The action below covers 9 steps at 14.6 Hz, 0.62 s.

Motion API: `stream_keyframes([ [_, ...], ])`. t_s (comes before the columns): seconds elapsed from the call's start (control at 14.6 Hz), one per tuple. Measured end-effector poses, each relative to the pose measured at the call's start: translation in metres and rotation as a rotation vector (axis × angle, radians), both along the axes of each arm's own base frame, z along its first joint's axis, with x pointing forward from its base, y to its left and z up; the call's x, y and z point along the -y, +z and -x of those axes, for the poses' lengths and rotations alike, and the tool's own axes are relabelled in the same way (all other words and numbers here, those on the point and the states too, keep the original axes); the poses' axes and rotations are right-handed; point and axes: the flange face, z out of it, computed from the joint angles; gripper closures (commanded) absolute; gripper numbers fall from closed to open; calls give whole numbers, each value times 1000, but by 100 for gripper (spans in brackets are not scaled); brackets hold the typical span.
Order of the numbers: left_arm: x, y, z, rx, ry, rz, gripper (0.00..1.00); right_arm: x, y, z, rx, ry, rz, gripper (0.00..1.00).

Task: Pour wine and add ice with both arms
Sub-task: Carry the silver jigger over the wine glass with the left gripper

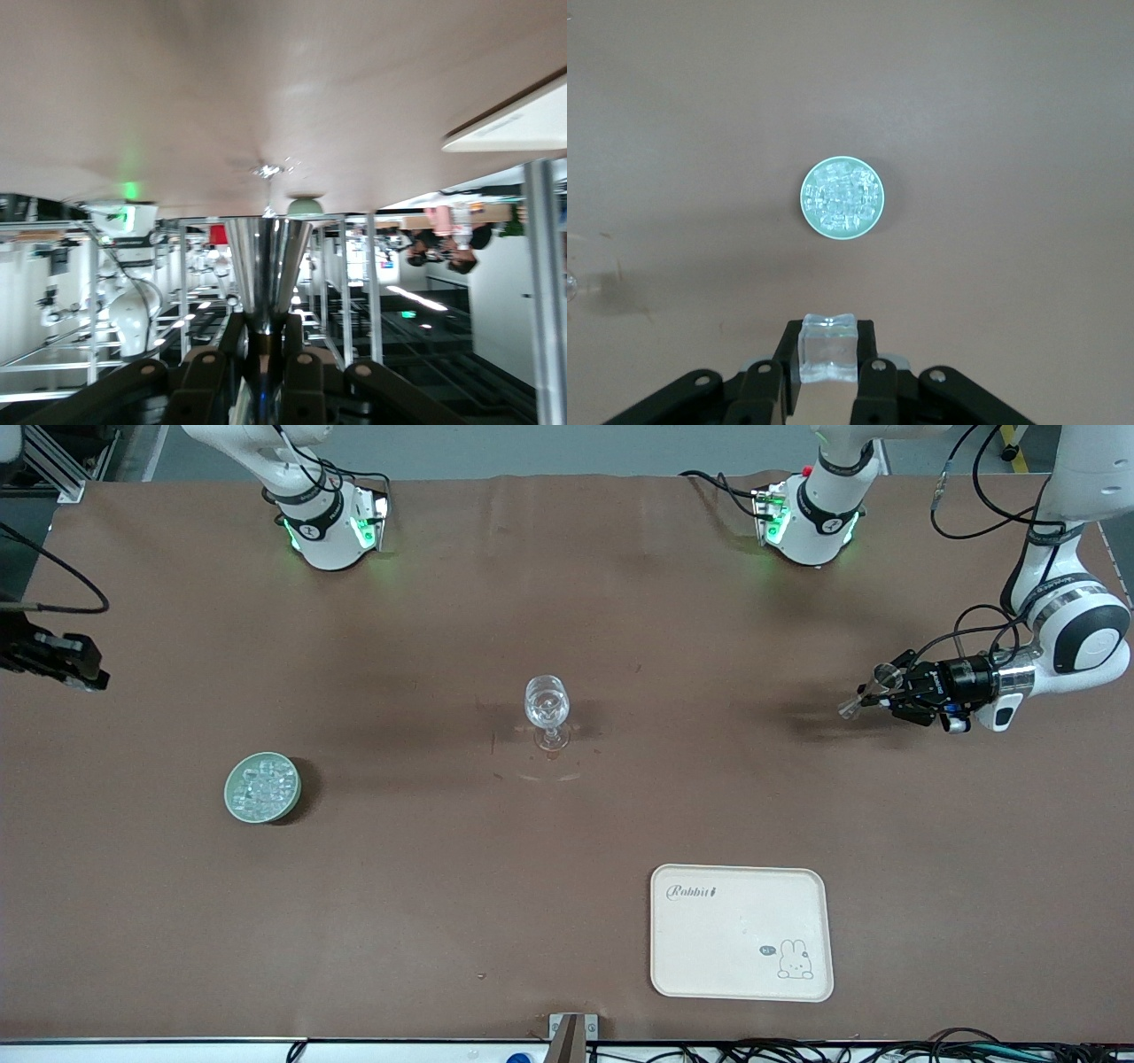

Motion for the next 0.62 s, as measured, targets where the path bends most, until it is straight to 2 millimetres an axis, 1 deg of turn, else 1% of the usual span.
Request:
stream_keyframes([
  [0.14, 29, 25, -14, -1, -54, -41, 99, 0, 13, 5, -2, 0, 0, 97],
  [0.27, 66, 51, -26, 0, -100, -66, 99, -2, 17, 8, 0, 1, 0, 97],
  [0.41, 97, 73, -32, 3, -132, -85, 99, -3, 18, 9, 4, 3, 0, 98],
  [0.55, 125, 85, -36, 4, -159, -108, 99, -3, 20, 7, 19, 4, 1, 98],
  [0.62, 143, 88, -37, 4, -179, -121, 99, -3, 20, 5, 31, 5, 2, 98],
])
